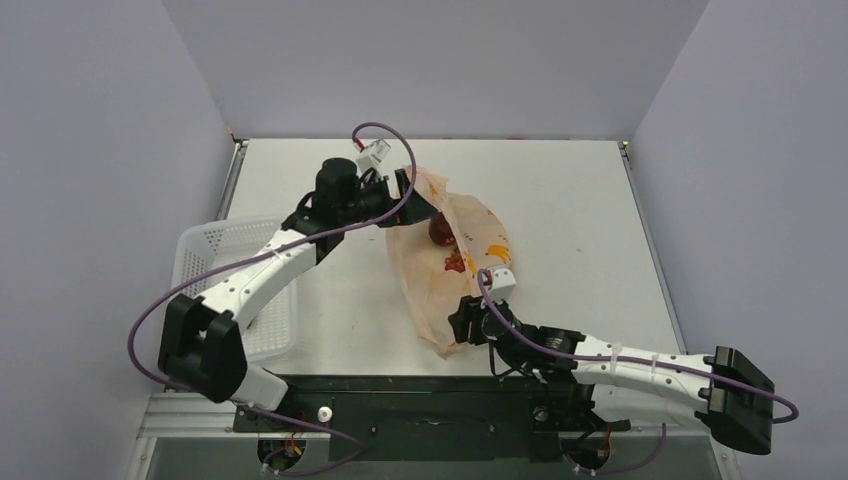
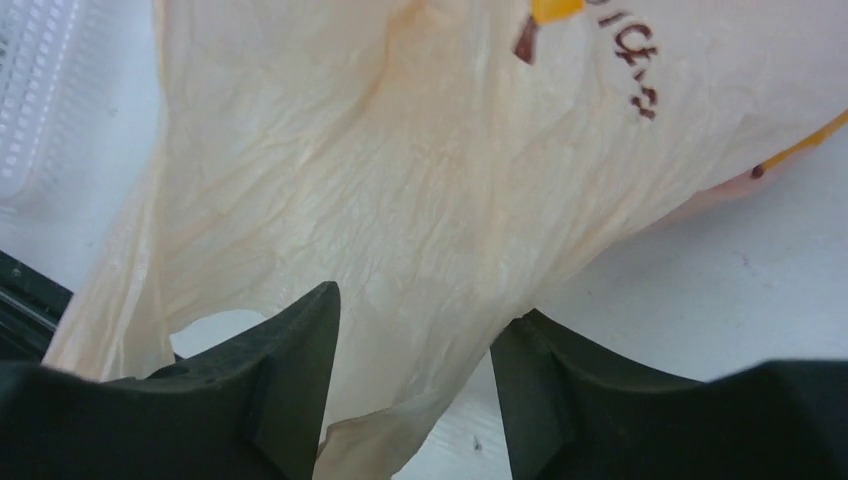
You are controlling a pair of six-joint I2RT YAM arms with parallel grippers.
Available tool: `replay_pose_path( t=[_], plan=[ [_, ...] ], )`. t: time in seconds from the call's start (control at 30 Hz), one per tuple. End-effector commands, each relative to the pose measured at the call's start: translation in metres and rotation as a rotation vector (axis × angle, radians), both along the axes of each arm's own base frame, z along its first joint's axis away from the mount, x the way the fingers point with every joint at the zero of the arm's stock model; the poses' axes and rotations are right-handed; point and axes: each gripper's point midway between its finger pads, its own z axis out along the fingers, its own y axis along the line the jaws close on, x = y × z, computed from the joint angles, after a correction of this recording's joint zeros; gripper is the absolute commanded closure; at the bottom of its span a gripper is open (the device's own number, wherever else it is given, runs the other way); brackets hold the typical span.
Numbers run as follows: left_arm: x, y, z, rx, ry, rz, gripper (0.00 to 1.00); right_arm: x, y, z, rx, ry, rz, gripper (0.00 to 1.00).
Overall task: Take the fake fruits out of the plastic bag
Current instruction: Adjust the plastic bag at the center of the board.
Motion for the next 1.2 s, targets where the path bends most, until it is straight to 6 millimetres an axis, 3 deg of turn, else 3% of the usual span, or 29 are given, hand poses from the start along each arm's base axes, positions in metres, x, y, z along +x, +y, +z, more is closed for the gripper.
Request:
replay_pose_path(
  t=[0.0, 0.1, 0.23, 0.37, 0.5, 0.63, 0.77, 0.83, 0.97, 1.03, 1.17],
  plan=[
    [-0.044, 0.012, 0.036, -0.085, -0.079, -0.065, 0.15, 0.016, -0.014, 0.043, -0.056, -0.108, -0.046, 0.42],
    [-0.069, 0.03, 0.043, -0.098, -0.111, -0.036, 0.13, 0.023, -0.023, 0.069, -0.093, -0.155, -0.067, 0.35],
    [-0.094, 0.047, 0.031, -0.082, -0.096, -0.001, 0.12, 0.042, -0.037, 0.099, -0.175, -0.23, -0.136, 0.31],
    [-0.107, 0.044, 0.022, -0.098, -0.084, 0.001, 0.12, 0.071, -0.043, 0.111, -0.23, -0.234, -0.202, 0.31],
    [-0.113, 0.028, 0.018, -0.056, -0.103, 0.0, 0.13, 0.101, -0.047, 0.108, -0.286, -0.213, -0.268, 0.31],
    [-0.102, 0.019, 0.024, -0.009, -0.135, 0.032, 0.13, 0.109, -0.041, 0.104, -0.326, -0.202, -0.257, 0.32],
    [-0.084, 0.003, 0.035, -0.003, -0.172, 0.032, 0.14, 0.098, -0.044, 0.087, -0.287, -0.188, -0.221, 0.32],
    [-0.076, -0.008, 0.03, 0.016, -0.174, 0.021, 0.15, 0.093, -0.051, 0.081, -0.261, -0.188, -0.235, 0.33],
    [-0.053, -0.032, 0.007, 0.065, -0.193, 0.063, 0.16, 0.088, -0.064, 0.067, -0.254, -0.181, -0.267, 0.5],
    [-0.044, -0.049, -0.016, 0.104, -0.202, 0.068, 0.16, 0.087, -0.069, 0.062, -0.265, -0.182, -0.275, 0.59],
    [-0.025, -0.06, -0.038, 0.214, -0.241, 0.146, 0.17, 0.088, -0.075, 0.054, -0.28, -0.18, -0.274, 0.61]
  ],
)
